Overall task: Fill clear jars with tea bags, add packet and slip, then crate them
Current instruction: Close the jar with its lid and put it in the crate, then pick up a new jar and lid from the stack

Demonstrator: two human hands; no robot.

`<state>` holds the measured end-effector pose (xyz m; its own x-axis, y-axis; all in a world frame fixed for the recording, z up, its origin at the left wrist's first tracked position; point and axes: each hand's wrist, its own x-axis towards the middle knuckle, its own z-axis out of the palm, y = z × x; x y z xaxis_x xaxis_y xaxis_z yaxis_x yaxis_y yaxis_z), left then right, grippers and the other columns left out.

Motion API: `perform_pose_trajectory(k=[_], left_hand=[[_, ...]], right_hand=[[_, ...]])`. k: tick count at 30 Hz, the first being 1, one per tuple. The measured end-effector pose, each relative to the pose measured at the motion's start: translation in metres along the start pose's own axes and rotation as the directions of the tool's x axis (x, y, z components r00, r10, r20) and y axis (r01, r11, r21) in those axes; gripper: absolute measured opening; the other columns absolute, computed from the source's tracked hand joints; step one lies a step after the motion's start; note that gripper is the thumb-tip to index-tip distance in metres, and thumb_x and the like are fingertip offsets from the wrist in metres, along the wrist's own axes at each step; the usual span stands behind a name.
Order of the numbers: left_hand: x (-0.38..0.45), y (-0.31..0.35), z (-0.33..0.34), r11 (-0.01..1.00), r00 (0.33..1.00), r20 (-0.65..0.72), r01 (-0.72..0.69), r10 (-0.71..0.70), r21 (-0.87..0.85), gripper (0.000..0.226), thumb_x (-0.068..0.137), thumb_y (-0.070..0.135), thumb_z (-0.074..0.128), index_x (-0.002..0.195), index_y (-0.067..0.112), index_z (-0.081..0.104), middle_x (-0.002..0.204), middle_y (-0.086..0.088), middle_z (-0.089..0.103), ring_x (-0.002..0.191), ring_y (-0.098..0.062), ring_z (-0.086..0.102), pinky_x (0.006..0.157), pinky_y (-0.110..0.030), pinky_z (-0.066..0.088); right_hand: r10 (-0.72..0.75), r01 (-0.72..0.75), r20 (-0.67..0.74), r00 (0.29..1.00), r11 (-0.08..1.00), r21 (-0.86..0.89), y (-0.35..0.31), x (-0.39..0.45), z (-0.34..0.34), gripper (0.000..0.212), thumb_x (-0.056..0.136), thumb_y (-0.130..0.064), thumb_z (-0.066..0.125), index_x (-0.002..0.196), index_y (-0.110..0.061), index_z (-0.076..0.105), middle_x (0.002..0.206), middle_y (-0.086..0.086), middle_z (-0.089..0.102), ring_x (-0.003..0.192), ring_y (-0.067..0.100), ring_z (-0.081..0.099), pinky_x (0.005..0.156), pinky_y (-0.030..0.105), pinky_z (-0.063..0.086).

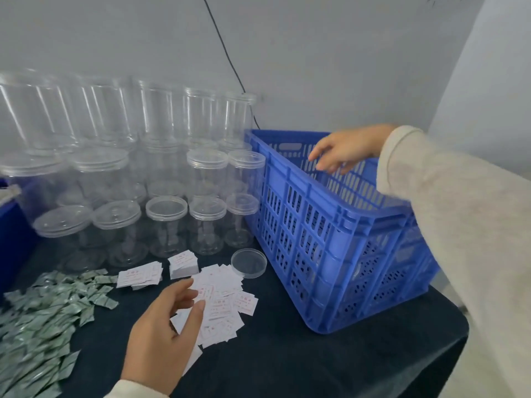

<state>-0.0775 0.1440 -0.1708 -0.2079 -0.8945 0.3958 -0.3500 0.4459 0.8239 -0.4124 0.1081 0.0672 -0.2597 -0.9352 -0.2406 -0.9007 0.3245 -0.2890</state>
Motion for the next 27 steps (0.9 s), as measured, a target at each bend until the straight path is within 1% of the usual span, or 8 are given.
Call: perform_pose_trajectory(k=[2,4,7,11,15,19,22,27], left_hand=[[-0.004,0.001,-0.006,1.0,1.0,-0.013,0.008,-0.008,0.001,0.036,0.082,0.009,0.072,0.107,0.031,0.059,0.088,0.015,0.068,0.09,0.01,0.059,0.061,-0.008,0.044],[-0.006,0.001,-0.011,1.0,0.999,-0.029,0.013,-0.012,0.013,0.035,0.082,0.01,0.072,0.109,0.029,0.06,0.089,0.017,0.067,0.088,0.003,0.063,0.057,-0.009,0.044],[-0.006,0.003,-0.02,0.999,0.999,-0.046,0.005,-0.004,0.032,0.034,0.083,0.014,0.071,0.106,0.034,0.057,0.09,0.019,0.066,0.089,0.002,0.063,0.063,-0.008,0.045],[0.001,0.003,-0.033,0.999,0.996,-0.084,0.005,-0.001,0.046,0.033,0.083,0.016,0.071,0.105,0.036,0.057,0.092,0.023,0.064,0.089,0.005,0.061,0.074,-0.007,0.042],[0.004,-0.003,-0.047,0.999,0.99,-0.143,0.008,-0.003,0.038,0.042,0.081,0.014,0.074,0.102,0.043,0.052,0.089,0.023,0.065,0.094,0.014,0.057,0.06,-0.006,0.044],[0.006,-0.014,-0.058,0.998,0.984,-0.177,0.005,0.008,0.069,0.05,0.077,0.008,0.076,0.1,0.044,0.051,0.089,0.022,0.066,0.092,0.011,0.058,0.068,-0.003,0.043],[0.007,-0.022,-0.063,0.997,0.979,-0.204,0.024,-0.009,0.073,0.045,0.075,0.006,0.078,0.1,0.037,0.059,0.086,0.023,0.067,0.087,0.009,0.061,0.076,-0.005,0.044],[0.011,-0.029,-0.062,0.997,0.973,-0.23,0.026,-0.008,0.073,0.044,0.068,0.001,0.08,0.097,0.03,0.065,0.09,0.029,0.067,0.08,0.007,0.064,0.08,-0.015,0.049]], right_hand=[[-0.039,0.089,-0.252,0.967,0.978,0.188,-0.014,-0.006,-0.025,0.022,0.096,-0.016,0.057,0.118,-0.02,0.054,0.096,-0.003,0.06,0.09,0.016,0.063,0.069,0.023,0.054],[-0.079,0.18,-0.378,0.922,0.954,0.239,-0.038,-0.006,-0.031,0.017,0.096,-0.016,0.058,0.112,-0.018,0.057,0.091,-0.003,0.06,0.081,0.01,0.062,0.067,0.021,0.053],[-0.181,0.269,-0.41,0.894,0.949,0.167,-0.076,0.01,-0.016,0.019,0.091,-0.019,0.063,0.11,-0.017,0.061,0.092,-0.002,0.063,0.082,0.011,0.06,0.07,0.022,0.051],[-0.256,0.294,-0.407,0.877,0.955,0.033,-0.125,0.042,0.024,0.03,0.085,-0.024,0.07,0.112,-0.01,0.065,0.114,0.006,0.065,0.093,0.018,0.058,0.087,0.03,0.048],[-0.227,0.267,-0.402,0.887,0.962,0.048,-0.152,0.078,0.07,0.054,0.084,-0.042,0.067,0.126,-0.01,0.057,0.13,0.011,0.057,0.115,0.027,0.055,0.094,0.034,0.042],[-0.189,0.201,-0.457,0.869,0.979,-0.022,-0.158,0.108,0.103,0.079,0.078,-0.065,0.061,0.139,-0.016,0.044,0.137,0.009,0.052,0.121,0.029,0.051,0.098,0.042,0.044],[-0.175,0.137,-0.536,0.826,0.984,-0.111,-0.154,0.122,0.113,0.083,0.076,-0.075,0.055,0.136,-0.018,0.045,0.135,0.009,0.054,0.121,0.032,0.051,0.099,0.047,0.044],[-0.181,0.1,-0.574,0.798,0.98,-0.17,-0.15,0.138,0.117,0.083,0.076,-0.083,0.042,0.137,-0.027,0.042,0.141,0.004,0.051,0.133,0.033,0.041,0.111,0.064,0.011]])
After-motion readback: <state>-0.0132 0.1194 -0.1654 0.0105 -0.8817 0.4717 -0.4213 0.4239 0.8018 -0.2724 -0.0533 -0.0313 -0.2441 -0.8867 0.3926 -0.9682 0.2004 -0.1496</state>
